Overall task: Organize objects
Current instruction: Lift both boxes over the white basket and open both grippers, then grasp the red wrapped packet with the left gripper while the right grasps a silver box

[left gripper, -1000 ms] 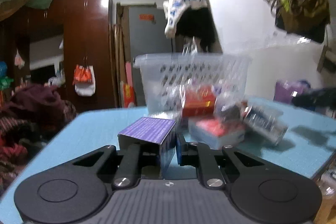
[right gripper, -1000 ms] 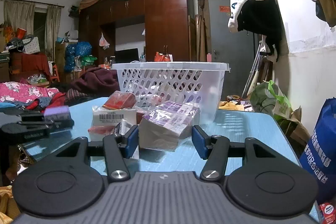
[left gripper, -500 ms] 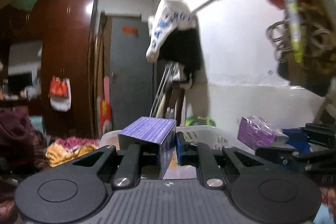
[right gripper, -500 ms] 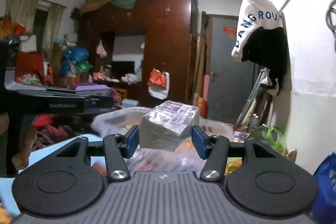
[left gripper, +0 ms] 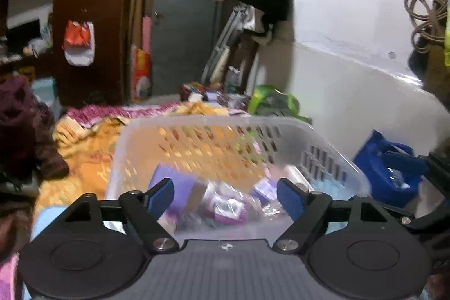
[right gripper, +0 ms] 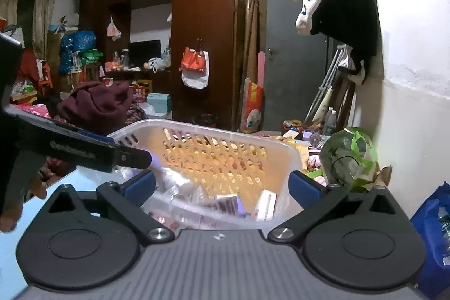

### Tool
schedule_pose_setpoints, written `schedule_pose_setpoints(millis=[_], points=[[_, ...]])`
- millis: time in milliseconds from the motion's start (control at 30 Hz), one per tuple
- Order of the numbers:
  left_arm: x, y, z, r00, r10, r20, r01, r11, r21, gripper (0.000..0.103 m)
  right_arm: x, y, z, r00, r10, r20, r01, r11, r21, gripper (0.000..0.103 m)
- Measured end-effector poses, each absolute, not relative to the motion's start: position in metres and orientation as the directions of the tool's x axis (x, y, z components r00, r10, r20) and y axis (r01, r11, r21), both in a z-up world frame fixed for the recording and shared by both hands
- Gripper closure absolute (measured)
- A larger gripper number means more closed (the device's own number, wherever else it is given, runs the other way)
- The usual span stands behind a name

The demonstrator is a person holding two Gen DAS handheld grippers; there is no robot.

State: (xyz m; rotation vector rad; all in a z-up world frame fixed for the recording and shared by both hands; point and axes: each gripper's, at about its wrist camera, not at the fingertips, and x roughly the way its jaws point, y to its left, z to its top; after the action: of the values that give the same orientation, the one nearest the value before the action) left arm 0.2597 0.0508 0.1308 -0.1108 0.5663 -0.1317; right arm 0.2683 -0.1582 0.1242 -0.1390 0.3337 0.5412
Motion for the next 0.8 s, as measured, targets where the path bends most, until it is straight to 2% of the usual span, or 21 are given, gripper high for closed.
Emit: schedule_pose_setpoints(millis=[67, 167, 300, 433, 533, 567, 700, 800], points=[[0.263, 0.048, 0.13, 0.8, -0.161, -0.579, 0.097, 0.985, -0.14, 0.018, 0.261, -0.165, 0.119, 0.792, 0.499, -0.352, -0.538, 0.843, -0.014, 0.0], [0.268, 0.04, 0.132, 0.792, -0.106, -0.601, 0.073, 0.994, -0.079, 0.018, 0.259, -0.163, 0.116, 0.78, 0.512, -0.36, -0.554, 0.832, -0.017, 0.0], [0.248, 0.043, 0.132, 0.831, -0.143, -0.537, 0.101, 0.989, -0.107, 0.018, 0.25, -0.167, 0.109, 0.771, 0.534, -0.347, -0.569, 0.822, 0.0, 0.0], [0.187, 0.039, 0.104, 0.893, -0.094, -0.441, 0.105, 0.994, 0.002, 0.018, 0.226, -0.18, 0.076, 0.731, 0.575, -0.368, -0.616, 0.788, 0.007, 0.0], [0.151, 0.048, 0.076, 0.909, -0.149, -0.39, 0.139, 0.989, -0.055, 0.018, 0.204, -0.186, 0.047, 0.704, 0.612, -0.36, -0.654, 0.757, 0.008, 0.0], [0.148, 0.05, 0.067, 0.904, -0.158, -0.396, 0.139, 0.987, -0.076, 0.018, 0.198, -0.189, 0.037, 0.686, 0.632, -0.36, -0.669, 0.742, 0.029, 0.001], [0.163, 0.052, 0.042, 0.89, -0.137, -0.435, 0.1, 0.989, -0.107, 0.018, 0.186, -0.183, 0.023, 0.665, 0.641, -0.383, -0.693, 0.721, 0.003, 0.016], [0.169, 0.045, 0.038, 0.885, -0.153, -0.44, 0.12, 0.988, -0.102, 0.018, 0.182, -0.176, 0.026, 0.678, 0.627, -0.384, -0.694, 0.718, -0.052, 0.016]])
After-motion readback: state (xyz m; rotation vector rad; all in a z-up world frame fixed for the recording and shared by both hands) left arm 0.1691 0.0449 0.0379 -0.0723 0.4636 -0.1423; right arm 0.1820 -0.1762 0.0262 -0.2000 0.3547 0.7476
